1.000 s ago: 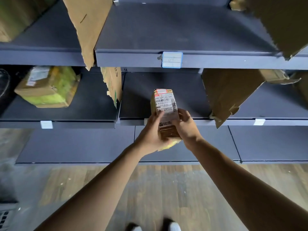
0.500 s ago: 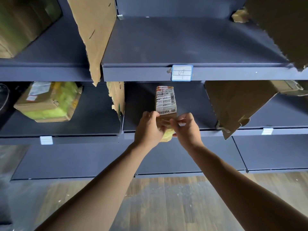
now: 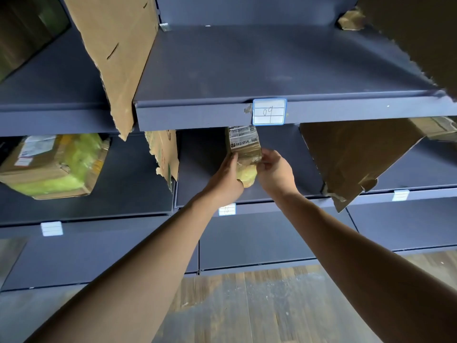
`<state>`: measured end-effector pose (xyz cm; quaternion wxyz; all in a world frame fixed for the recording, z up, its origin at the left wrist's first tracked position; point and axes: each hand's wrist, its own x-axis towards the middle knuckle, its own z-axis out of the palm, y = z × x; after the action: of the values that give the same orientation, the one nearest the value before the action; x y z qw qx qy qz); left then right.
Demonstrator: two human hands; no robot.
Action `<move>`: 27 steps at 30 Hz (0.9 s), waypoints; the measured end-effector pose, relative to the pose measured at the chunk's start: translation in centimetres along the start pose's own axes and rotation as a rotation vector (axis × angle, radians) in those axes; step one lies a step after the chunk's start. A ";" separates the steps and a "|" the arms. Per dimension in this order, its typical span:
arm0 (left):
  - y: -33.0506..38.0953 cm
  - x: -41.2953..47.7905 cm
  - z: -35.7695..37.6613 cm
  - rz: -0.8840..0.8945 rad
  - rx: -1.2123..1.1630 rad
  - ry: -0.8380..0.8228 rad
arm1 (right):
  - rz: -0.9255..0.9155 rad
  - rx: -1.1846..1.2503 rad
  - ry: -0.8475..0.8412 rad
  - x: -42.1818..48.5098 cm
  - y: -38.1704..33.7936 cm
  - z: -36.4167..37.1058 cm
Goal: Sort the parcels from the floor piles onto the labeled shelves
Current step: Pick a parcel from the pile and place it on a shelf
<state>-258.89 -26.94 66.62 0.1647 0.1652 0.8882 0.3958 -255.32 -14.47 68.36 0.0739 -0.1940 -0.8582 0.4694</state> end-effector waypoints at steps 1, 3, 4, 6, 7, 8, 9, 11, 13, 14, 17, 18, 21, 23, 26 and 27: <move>0.3 0.5 -0.2 -0.012 -0.017 -0.015 | 0.001 -0.014 -0.014 0.4 -0.2 0.0; 0.7 1.4 -0.4 -0.026 -0.018 -0.035 | 0.018 -0.053 -0.032 1.4 -0.4 0.0; 0.8 1.9 -0.5 -0.023 -0.010 -0.037 | 0.025 -0.057 -0.040 1.8 -0.5 0.1; 0.8 2.4 -0.6 -0.007 -0.008 -0.040 | 0.047 -0.041 -0.052 2.2 -0.7 0.1; 0.6 2.6 -0.6 -0.004 -0.008 -0.036 | 0.062 -0.034 -0.058 2.1 -0.8 0.0; 0.5 2.6 -0.7 -0.003 0.001 -0.025 | 0.072 -0.025 -0.064 2.0 -0.9 -0.1; 0.4 2.4 -0.7 -0.005 0.012 -0.007 | 0.086 -0.005 -0.065 1.7 -0.9 -0.3; 0.3 1.7 -0.7 -0.032 0.030 0.051 | 0.127 0.065 -0.053 1.2 -0.7 -1.0; 0.4 0.3 -0.8 -0.054 0.034 0.115 | 0.160 0.116 -0.050 0.6 -0.4 -1.6; 0.6 -0.5 -0.9 -0.058 0.031 0.138 | 0.175 0.136 -0.041 0.2 -0.2 -2.0; 1.7 -3.2 -0.9 -0.059 -0.016 0.148 | 0.237 0.220 -0.001 -1.8 -0.2 -3.7; 2.3 -4.1 -0.8 -0.054 -0.030 0.148 | 0.253 0.235 0.009 -2.7 -0.3 -4.5; 4.9 -6.3 0.2 -0.036 -0.091 0.135 | 0.272 0.229 0.033 -5.9 -0.8 -7.2; 7.5 -7.9 1.4 -0.062 -0.121 0.090 | 0.306 0.283 0.067 -8.2 -1.0 -9.4; 11.9 -10.3 3.6 -0.030 -0.172 0.046 | 0.333 0.359 0.188 -12.0 -0.9 -13.3; 13.6 -11.1 4.4 -0.021 -0.193 0.038 | 0.329 0.365 0.216 -13.2 -0.6 -14.8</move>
<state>-244.90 -20.21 75.94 0.1671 0.1318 0.8506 0.4808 -238.86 -8.60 77.68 0.1214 -0.3630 -0.7035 0.5988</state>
